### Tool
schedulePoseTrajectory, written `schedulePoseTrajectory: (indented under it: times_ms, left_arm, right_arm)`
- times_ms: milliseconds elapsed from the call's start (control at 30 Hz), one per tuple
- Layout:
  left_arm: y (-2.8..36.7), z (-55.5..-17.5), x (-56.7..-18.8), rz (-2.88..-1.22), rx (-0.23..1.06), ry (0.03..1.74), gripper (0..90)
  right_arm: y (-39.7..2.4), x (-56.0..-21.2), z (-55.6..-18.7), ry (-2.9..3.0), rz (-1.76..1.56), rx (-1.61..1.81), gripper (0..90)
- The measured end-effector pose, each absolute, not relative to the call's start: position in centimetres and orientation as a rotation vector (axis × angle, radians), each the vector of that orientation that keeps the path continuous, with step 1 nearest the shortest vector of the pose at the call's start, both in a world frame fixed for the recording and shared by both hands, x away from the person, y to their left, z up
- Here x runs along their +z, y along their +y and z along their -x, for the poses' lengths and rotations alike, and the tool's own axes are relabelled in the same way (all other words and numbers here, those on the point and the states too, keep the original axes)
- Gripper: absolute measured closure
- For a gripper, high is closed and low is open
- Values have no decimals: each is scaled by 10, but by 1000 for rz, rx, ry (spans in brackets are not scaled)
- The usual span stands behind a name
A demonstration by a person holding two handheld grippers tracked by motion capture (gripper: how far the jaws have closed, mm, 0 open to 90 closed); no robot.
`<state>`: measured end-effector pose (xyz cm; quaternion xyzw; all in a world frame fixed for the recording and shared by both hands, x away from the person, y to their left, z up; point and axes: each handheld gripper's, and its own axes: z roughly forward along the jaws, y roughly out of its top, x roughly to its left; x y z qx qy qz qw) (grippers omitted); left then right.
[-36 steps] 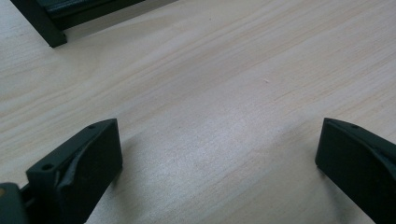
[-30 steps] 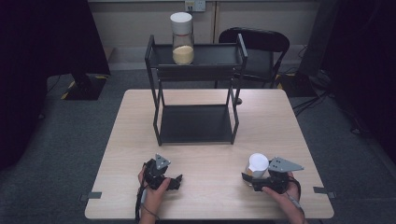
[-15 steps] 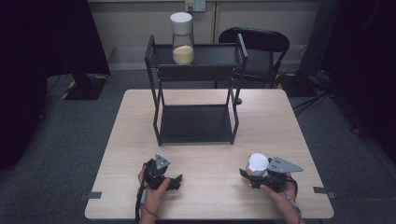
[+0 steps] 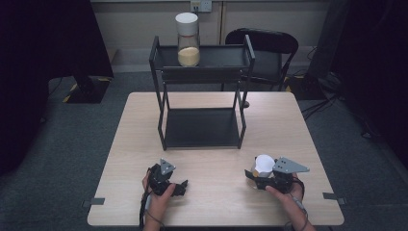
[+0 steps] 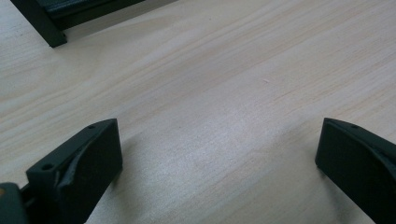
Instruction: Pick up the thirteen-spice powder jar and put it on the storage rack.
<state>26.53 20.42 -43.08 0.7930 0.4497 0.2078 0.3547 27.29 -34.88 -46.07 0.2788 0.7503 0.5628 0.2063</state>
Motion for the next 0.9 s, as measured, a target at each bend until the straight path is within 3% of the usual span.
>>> schedulePoseTrajectory:
  times_ms: [900]
  left_arm:
    - [204,-265,-431,-2050,537,1162,0]
  right_arm:
    - [-317,-406,-327,2153,-742,1567,310]
